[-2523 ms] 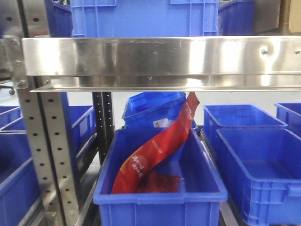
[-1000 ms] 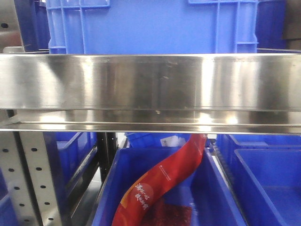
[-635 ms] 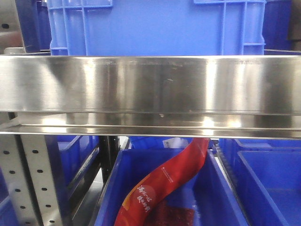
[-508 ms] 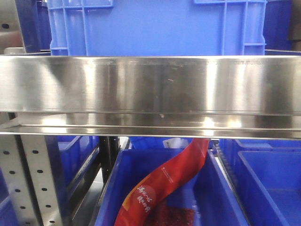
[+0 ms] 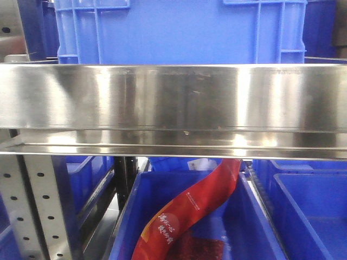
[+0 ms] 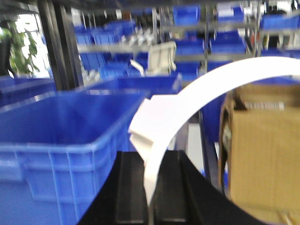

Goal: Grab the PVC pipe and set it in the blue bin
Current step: 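Move both grippers with the pipe over an open blue bin, then open both grippers to drop the white pipe into the blue bin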

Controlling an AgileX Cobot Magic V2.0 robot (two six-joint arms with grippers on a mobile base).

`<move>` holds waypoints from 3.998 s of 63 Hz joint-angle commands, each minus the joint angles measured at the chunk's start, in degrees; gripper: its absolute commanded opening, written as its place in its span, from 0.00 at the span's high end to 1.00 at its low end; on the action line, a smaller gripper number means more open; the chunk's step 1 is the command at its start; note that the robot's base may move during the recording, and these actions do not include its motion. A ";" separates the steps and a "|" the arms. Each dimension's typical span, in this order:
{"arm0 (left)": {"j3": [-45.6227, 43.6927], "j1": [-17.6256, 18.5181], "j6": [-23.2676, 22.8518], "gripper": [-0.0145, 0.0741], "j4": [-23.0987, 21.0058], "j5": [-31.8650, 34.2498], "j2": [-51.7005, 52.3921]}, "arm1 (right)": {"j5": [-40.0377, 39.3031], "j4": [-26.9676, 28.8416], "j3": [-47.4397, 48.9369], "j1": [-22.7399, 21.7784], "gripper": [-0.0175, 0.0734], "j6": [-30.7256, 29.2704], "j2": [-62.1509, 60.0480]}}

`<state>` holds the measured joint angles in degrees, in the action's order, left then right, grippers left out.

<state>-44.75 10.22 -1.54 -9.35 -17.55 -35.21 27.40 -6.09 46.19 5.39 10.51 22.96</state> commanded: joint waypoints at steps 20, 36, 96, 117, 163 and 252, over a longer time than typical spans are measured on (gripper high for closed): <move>-0.20 0.34 0.01 0.96 -0.46 7.07 -0.01 | -10.03 -0.75 0.00 -0.07 0.99 -0.10 -0.21; -4.73 0.34 1.54 0.96 -0.46 4.54 -2.35 | -14.22 -0.75 0.00 -0.07 0.99 -0.10 1.99; -44.56 16.81 3.42 0.96 1.81 7.98 -50.36 | -14.34 5.21 28.71 13.13 0.99 -7.63 47.67; -45.38 15.54 3.42 0.96 3.70 10.83 -55.39 | -15.47 5.44 34.46 13.96 0.99 -7.63 57.51; -45.38 13.70 3.42 0.43 3.57 7.37 -56.06 | -16.77 5.44 34.46 15.98 0.46 -7.63 60.98; -28.43 14.08 3.42 0.96 2.04 -2.69 -25.36 | -16.16 5.44 22.37 15.98 0.99 -7.63 34.97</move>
<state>-78.94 24.03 1.87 -6.92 -23.45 -64.87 14.66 -0.66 73.15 21.39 3.03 61.00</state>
